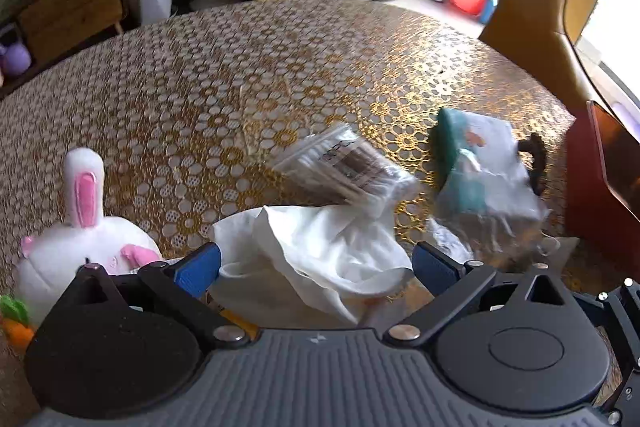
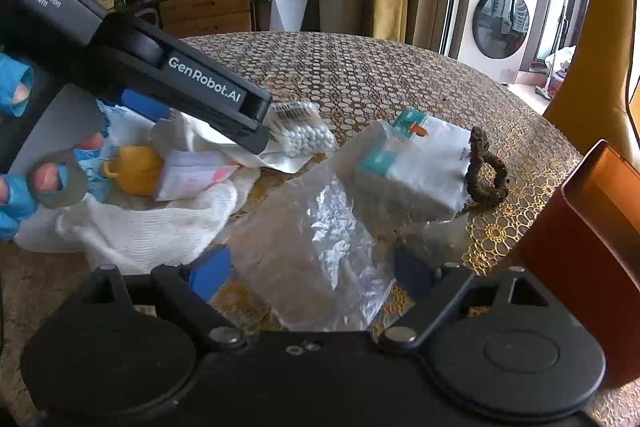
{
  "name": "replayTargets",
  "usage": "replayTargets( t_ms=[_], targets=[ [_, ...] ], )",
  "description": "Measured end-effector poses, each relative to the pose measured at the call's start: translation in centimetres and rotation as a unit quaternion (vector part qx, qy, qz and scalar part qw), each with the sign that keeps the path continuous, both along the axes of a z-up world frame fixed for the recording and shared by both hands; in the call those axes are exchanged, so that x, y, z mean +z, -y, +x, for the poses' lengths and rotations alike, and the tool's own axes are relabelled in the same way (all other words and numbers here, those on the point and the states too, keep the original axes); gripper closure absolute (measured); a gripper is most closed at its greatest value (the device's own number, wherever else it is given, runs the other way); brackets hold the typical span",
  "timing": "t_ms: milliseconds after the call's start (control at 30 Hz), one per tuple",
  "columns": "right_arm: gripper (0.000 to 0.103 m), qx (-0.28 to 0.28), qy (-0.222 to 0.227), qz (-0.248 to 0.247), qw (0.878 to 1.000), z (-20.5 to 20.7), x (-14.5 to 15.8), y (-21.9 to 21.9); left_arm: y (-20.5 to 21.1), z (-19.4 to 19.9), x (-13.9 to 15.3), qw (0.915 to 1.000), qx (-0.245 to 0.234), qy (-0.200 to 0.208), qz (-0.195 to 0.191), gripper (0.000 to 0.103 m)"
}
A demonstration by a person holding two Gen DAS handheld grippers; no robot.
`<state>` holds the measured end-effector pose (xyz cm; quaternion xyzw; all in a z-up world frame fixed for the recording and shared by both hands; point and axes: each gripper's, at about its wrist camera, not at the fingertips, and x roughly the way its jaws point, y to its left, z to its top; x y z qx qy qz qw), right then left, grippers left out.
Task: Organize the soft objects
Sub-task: 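Grasp the white tissue with the left tool while the right tool grasps the clear plastic bag, then carry the white tissue and plastic bag with both tools into the orange-red box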
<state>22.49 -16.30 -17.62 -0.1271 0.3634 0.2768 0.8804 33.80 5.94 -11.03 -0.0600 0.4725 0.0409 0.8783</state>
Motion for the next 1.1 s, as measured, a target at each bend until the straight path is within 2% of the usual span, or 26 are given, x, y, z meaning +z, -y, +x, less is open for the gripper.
replayTargets(
  t_ms=[100,167,300,367,433,500,533,567,600,667,700,800,967,1100],
  targets=[
    [0.02,-0.007,-0.011,0.006,1.0,0.7,-0.9,-0.1,-0.3,0.5,-0.4,1.0,0.007,-0.004,0.002,0.001],
    [0.028,-0.012,-0.019,0.007,1.0,1.1,-1.4,-0.1,-0.4,0.6,-0.6,0.9999,0.01,-0.003,0.0,0.002],
    [0.035,-0.018,-0.019,0.006,1.0,1.1,-2.0,0.0,-0.6,0.9,-1.0,0.9999,0.012,-0.008,-0.004,0.021],
    [0.045,-0.022,-0.01,-0.001,1.0,0.9,-2.0,0.0,-0.7,0.9,-1.0,0.9998,0.014,-0.008,-0.012,0.024],
    [0.051,-0.024,-0.001,-0.007,1.0,0.7,-2.0,-0.1,-0.7,0.8,-0.8,0.9997,0.014,-0.005,-0.017,0.036],
    [0.061,-0.023,0.004,-0.006,1.0,0.6,-2.0,-0.1,-0.5,0.7,-0.7,0.9999,0.012,-0.005,-0.009,0.05],
    [0.072,-0.021,0.008,-0.007,1.0,0.5,-2.0,-0.1,-0.4,0.7,-0.6,0.9999,0.011,-0.003,-0.005,0.054],
    [0.084,-0.02,0.013,-0.008,1.0,0.3,-2.0,-0.1,-0.4,0.6,-0.5,0.9999,0.01,0.0,-0.002,0.064],
    [0.087,-0.02,0.016,-0.009,1.0,0.2,-2.0,-0.2,-0.3,0.4,-0.4,0.9999,0.011,0.004,0.001,0.071],
    [0.1,-0.021,0.018,-0.007,1.0,0.1,-2.0,-0.1,-0.3,0.2,0.0,0.9998,0.012,0.014,0.002,0.075],
    [0.101,-0.023,0.02,-0.007,1.0,0.1,-2.0,-0.1,-0.3,0.0,0.2,0.9997,0.012,0.02,0.002,0.081],
    [0.103,-0.03,0.02,0.005,0.999,0.1,-1.7,0.5,-0.5,-0.4,1.1,0.9993,0.013,0.035,-0.003,0.086],
    [0.103,-0.037,0.032,0.029,0.998,-0.5,0.2,1.6,-0.4,-1.0,2.3,0.9988,0.008,0.048,0.002,0.091],
    [0.103,-0.034,0.033,0.059,0.997,-1.3,2.1,2.6,-0.6,-1.8,3.4,0.9983,0.011,0.057,-0.009,0.093]
  ],
)
